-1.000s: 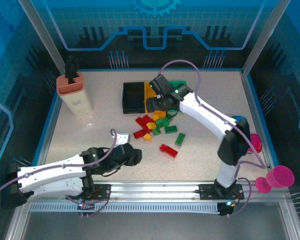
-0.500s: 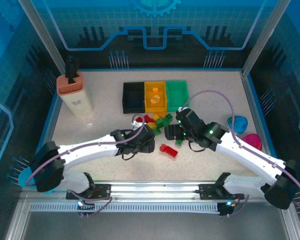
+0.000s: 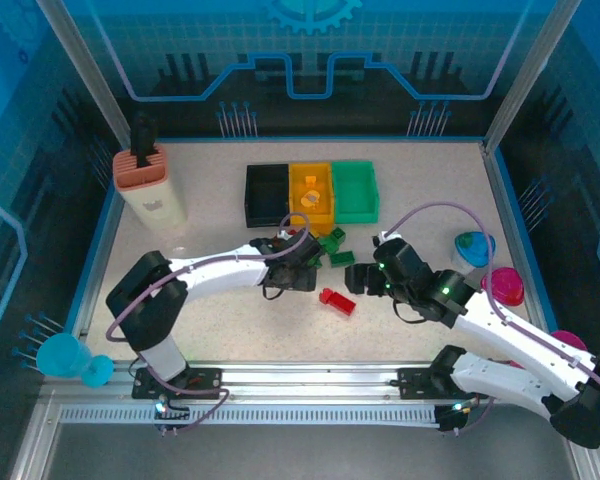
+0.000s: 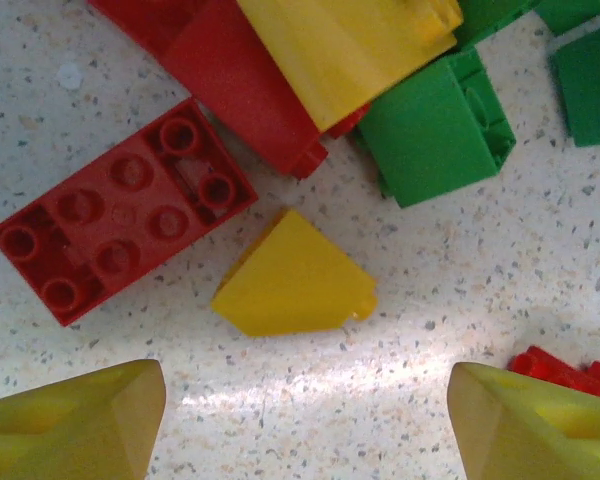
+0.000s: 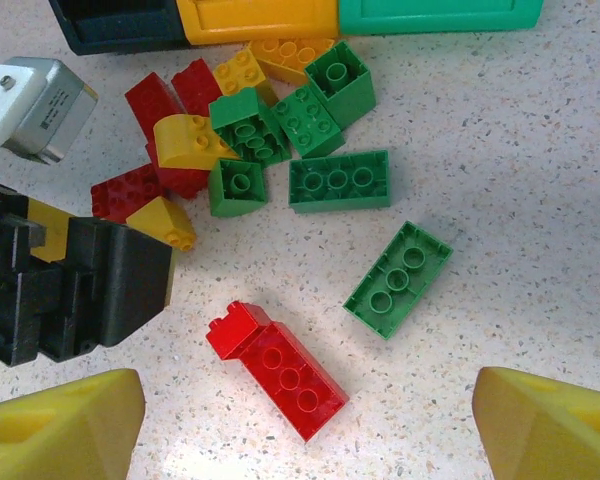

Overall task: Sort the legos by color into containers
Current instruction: Pick up the lego from the center of the table.

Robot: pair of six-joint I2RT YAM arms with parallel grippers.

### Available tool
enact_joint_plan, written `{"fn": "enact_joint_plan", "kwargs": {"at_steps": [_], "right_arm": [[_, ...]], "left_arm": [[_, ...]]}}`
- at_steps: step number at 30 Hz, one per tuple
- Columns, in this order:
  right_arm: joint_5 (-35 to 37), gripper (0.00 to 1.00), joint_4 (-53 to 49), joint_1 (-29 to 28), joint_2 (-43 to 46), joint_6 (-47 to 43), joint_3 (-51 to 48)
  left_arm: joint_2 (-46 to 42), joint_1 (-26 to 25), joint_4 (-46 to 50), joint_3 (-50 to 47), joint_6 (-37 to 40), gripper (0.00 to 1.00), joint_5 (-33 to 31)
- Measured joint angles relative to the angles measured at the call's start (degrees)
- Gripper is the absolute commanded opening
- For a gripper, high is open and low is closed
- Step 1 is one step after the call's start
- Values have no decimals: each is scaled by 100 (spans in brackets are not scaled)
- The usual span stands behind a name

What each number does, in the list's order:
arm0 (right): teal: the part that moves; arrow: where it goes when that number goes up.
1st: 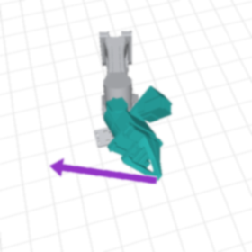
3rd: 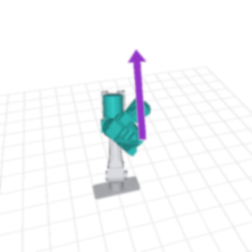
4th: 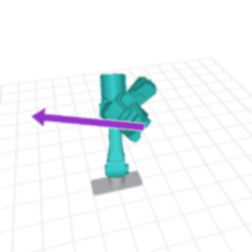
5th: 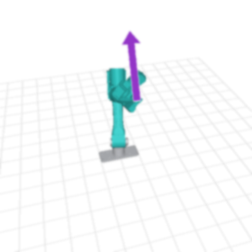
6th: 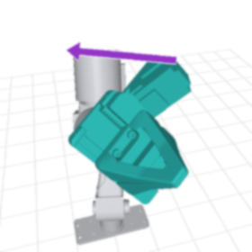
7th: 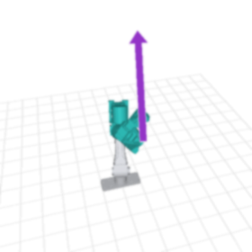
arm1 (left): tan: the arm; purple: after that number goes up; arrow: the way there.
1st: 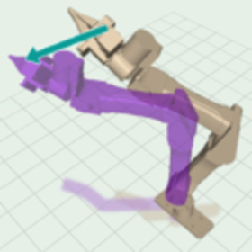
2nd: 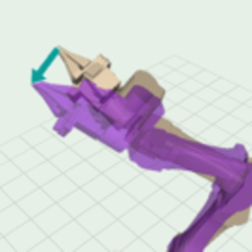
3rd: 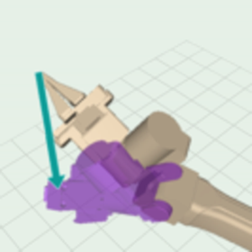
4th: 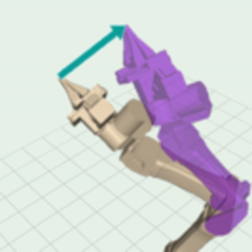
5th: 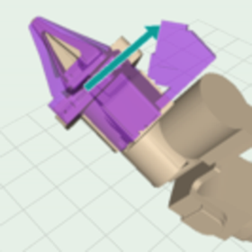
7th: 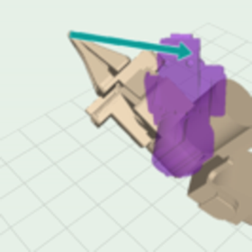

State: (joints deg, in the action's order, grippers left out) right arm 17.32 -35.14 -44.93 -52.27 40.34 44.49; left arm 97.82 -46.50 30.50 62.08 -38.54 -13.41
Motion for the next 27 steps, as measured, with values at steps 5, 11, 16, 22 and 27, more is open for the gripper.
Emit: {"fn": "enact_joint_plan", "kwargs": {"at_steps": [5,11,16,22,27], "right_arm": [[-83,84,50,90,15,-2,-61],[-157,83,133,236,94,-2,-105],[-273,82,184,332,136,-4,-199],[-354,80,249,409,140,-13,-247],[-435,80,275,481,144,-26,-247]], "left_arm": [[299,129,-52,157,70,74,142],[553,201,-44,354,155,72,195],[785,210,-22,654,251,67,197],[841,210,28,754,275,61,195],[955,210,98,756,297,57,188]]}}
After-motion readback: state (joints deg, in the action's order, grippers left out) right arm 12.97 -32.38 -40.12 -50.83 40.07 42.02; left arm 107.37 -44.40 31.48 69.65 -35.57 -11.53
